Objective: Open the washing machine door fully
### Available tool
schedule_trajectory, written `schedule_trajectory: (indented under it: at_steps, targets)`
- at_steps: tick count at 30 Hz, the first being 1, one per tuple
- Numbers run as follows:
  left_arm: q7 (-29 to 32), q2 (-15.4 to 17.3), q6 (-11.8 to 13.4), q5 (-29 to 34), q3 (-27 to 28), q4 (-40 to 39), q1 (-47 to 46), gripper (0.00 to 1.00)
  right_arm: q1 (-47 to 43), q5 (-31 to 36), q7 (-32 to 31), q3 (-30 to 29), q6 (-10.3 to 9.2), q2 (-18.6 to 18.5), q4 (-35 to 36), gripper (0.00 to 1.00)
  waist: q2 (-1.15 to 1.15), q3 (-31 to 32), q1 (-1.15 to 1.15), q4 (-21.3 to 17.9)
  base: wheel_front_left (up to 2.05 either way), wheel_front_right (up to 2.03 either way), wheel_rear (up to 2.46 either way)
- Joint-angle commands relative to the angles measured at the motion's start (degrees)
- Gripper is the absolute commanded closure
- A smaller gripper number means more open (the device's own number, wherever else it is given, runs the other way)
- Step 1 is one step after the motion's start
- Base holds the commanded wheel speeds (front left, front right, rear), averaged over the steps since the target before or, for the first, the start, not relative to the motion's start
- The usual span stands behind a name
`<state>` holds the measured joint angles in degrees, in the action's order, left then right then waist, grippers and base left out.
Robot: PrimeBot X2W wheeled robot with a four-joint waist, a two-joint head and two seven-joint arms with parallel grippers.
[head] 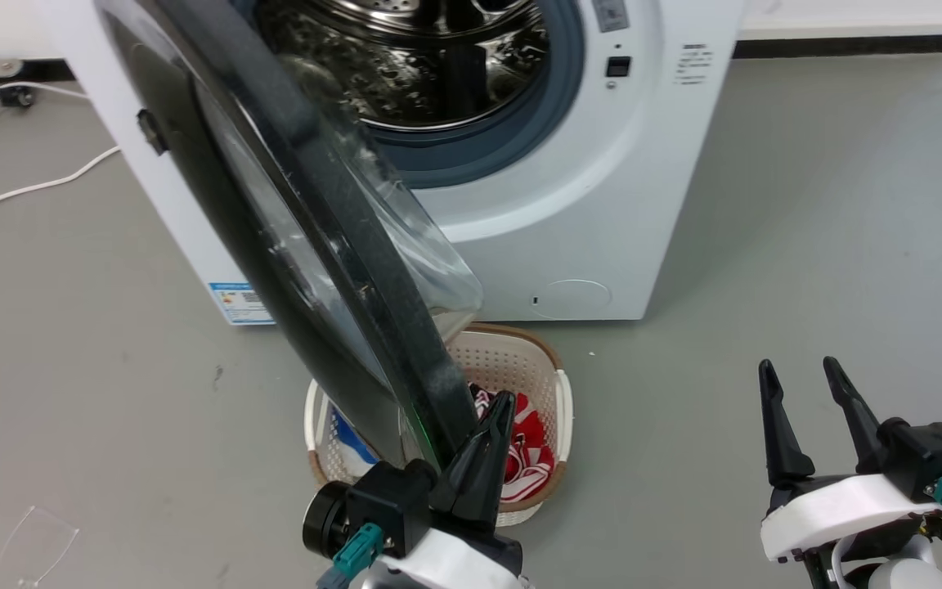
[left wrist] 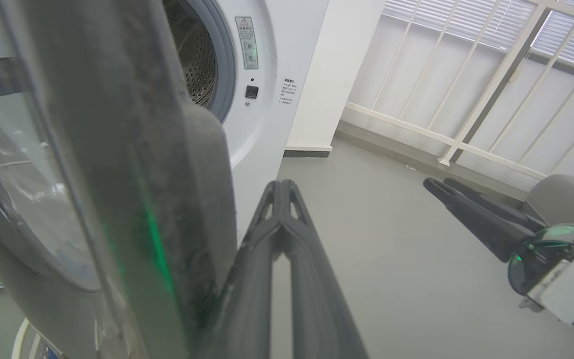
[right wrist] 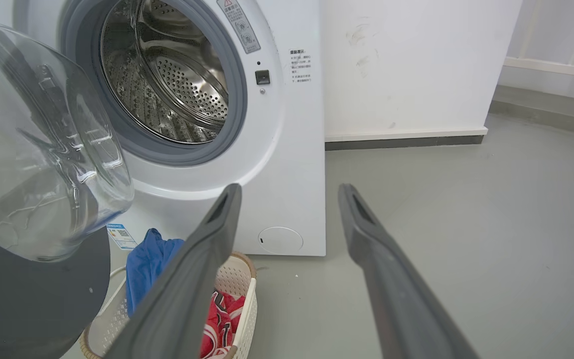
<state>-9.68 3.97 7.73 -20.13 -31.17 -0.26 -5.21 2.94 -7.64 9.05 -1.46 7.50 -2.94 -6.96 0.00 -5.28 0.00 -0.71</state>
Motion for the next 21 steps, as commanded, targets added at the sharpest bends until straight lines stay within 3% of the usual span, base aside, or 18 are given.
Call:
schedule_trajectory:
  at_steps: [1, 12, 21]
  targets:
    - [0.0, 1.3, 1.2, 0.1, 1.3, -0.4, 0.6, 1.00, 0.1, 0.3, 0.0, 0.0, -0.01, 0.1, 0.3, 0.00, 0.00, -0.1, 0.00, 1.6, 0.00, 0.00, 0.00]
    - [1.7, 2.1, 2.6, 0.9, -1.4, -7.0, 5.2, 1.00, 0.1, 1.3, -1.4, -0.6, -0.01, 0.1, 1.1, 0.00, 0.00, 0.1, 0.00, 8.4, 0.00, 0.00, 0.00]
    - [3.9, 4.6, 6.2, 1.5, 0.8, -12.2, 8.4, 1.00, -0.5, 1.3, -2.3, -1.7, -0.01, 0.1, 2.2, 0.00, 0.00, 0.0, 0.00, 13.5, 0.00, 0.00, 0.00]
